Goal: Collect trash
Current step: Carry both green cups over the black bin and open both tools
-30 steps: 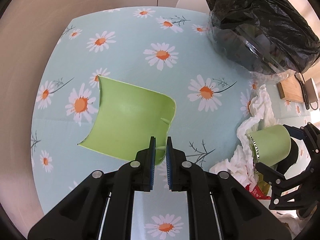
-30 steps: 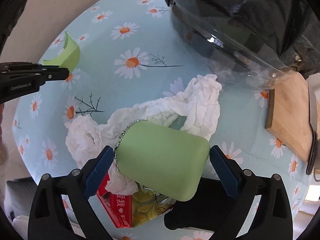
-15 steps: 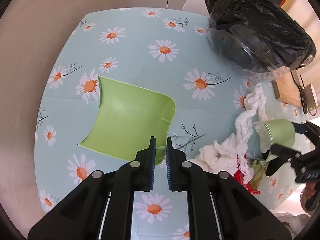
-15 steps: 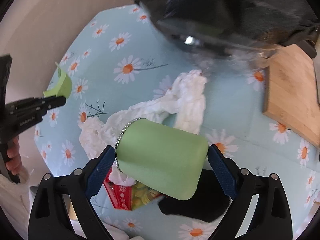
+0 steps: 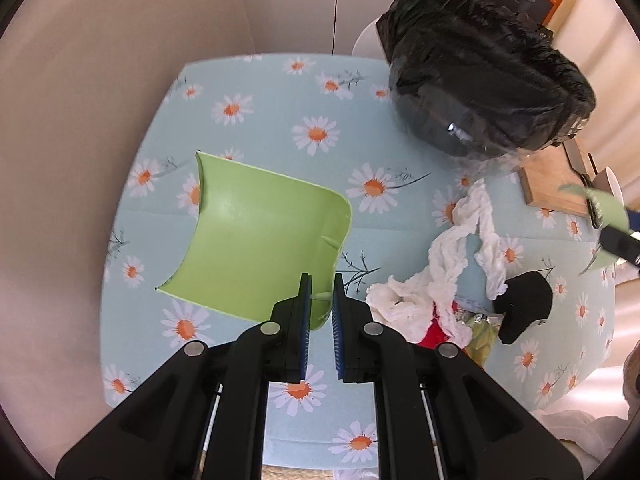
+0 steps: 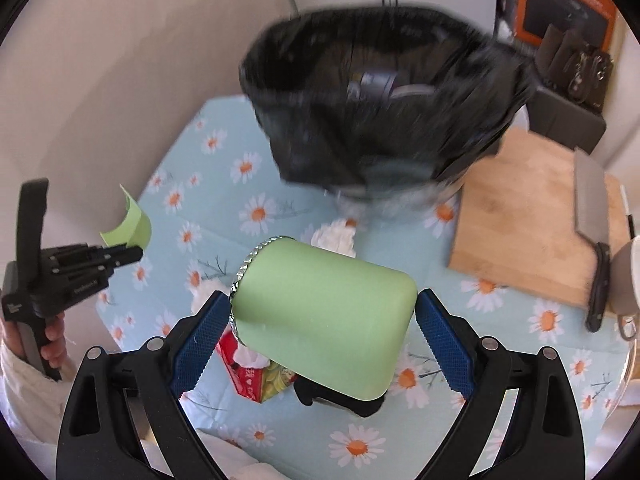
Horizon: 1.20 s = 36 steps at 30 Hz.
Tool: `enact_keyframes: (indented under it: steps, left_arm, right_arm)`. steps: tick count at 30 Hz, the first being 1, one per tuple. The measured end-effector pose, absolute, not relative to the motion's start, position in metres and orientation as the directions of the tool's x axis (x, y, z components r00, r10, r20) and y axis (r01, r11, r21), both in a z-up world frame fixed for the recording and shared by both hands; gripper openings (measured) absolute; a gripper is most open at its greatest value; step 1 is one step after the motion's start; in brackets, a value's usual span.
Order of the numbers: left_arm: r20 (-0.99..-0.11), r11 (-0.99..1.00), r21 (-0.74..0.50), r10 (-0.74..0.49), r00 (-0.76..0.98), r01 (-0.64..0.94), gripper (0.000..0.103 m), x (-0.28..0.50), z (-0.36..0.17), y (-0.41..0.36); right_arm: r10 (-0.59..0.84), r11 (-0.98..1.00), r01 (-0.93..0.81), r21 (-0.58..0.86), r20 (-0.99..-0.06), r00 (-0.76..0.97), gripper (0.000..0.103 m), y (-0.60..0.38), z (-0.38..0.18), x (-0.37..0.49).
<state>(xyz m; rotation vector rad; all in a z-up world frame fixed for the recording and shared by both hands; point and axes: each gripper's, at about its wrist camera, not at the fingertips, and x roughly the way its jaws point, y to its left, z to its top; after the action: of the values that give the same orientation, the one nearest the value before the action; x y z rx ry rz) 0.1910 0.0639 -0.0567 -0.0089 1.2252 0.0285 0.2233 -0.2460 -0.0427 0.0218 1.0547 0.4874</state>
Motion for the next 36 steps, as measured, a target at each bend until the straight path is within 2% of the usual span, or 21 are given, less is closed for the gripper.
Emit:
enact_keyframes:
  steps: [9, 13, 18, 25, 32, 34, 35, 36]
  left_arm:
    - [-0.913, 0.997, -0.01, -0.041, 0.407, 0.077, 0.01, 0.195, -0.003, 0.036]
    - [-0.898, 0.992, 0.032, -0.027, 0.44, 0.126, 0.01, 0.208, 0.017, 0.019]
    - [-0.875, 0.975, 0.026, -0.085, 0.477, 0.222, 0.01, 0.228, 0.039, -0.002]
    - [-0.853, 0.937, 0.051, -0.138, 0.503, 0.345, 0.01, 0.27, 0.057, -0.026]
    - [-0.839, 0.89, 0.021, -0.232, 0.492, 0.456, 0.012, 0.323, 0.058, -0.047]
    - [-0.822, 0.883, 0.014, -0.257, 0.509, 0.47, 0.04, 0.336, 0.059, -0.052]
    - [-0.81, 0.89, 0.018, -0.254, 0.529, 0.456, 0.074, 0.341, 0.06, -0.051]
    - [-0.787, 0.899, 0.016, -0.26, 0.56, 0.438, 0.086, 0.345, 0.063, -0.049]
  right_arm:
    - [0.401, 0.905, -0.358, 0.229, -0.742, 0.537, 0.089, -0.287, 0.013, 0.224]
    - [0.388, 0.914, -0.35, 0.208, -0.706, 0.593, 0.09, -0.296, 0.034, 0.229]
    - [0.368, 0.923, -0.338, 0.184, -0.679, 0.635, 0.09, -0.302, 0.053, 0.241]
    - [0.347, 0.931, -0.328, 0.162, -0.675, 0.651, 0.09, -0.295, 0.056, 0.273]
    - [0.348, 0.931, -0.32, 0.174, -0.683, 0.642, 0.091, -0.286, 0.044, 0.315]
    - [0.366, 0.923, -0.343, 0.175, -0.674, 0.641, 0.091, -0.282, 0.041, 0.326]
    - [0.362, 0.923, -0.352, 0.158, -0.671, 0.647, 0.091, -0.28, 0.04, 0.33]
    - [0.349, 0.926, -0.353, 0.136, -0.667, 0.658, 0.091, -0.278, 0.039, 0.333]
